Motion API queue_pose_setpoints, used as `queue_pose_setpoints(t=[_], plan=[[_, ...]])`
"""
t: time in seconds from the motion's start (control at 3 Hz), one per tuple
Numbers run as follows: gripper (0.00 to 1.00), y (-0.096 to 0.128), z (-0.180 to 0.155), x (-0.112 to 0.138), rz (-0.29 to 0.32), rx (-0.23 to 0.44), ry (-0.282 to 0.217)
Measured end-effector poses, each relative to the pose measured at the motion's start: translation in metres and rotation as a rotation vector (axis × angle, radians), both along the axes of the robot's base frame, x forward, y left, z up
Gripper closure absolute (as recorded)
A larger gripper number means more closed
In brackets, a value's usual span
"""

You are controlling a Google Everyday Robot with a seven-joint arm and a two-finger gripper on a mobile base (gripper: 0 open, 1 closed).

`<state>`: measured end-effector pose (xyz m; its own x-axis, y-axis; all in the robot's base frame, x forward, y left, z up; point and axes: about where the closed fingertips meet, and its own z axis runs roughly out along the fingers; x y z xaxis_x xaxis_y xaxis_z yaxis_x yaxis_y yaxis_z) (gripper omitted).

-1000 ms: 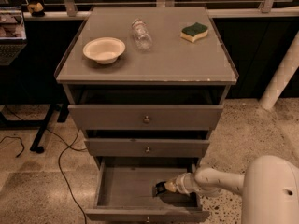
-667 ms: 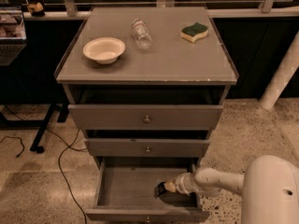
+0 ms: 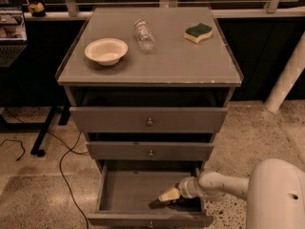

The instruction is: Place rxbar chocolate into bottom drawer

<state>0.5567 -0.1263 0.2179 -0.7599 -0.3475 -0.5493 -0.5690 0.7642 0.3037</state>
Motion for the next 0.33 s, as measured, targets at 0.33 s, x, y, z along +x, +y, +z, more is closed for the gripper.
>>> queue_pose_setpoints(t=[0.33], plan=[[0.00, 0.0000, 0.0000, 0.0000, 0.000, 0.000, 0.000]])
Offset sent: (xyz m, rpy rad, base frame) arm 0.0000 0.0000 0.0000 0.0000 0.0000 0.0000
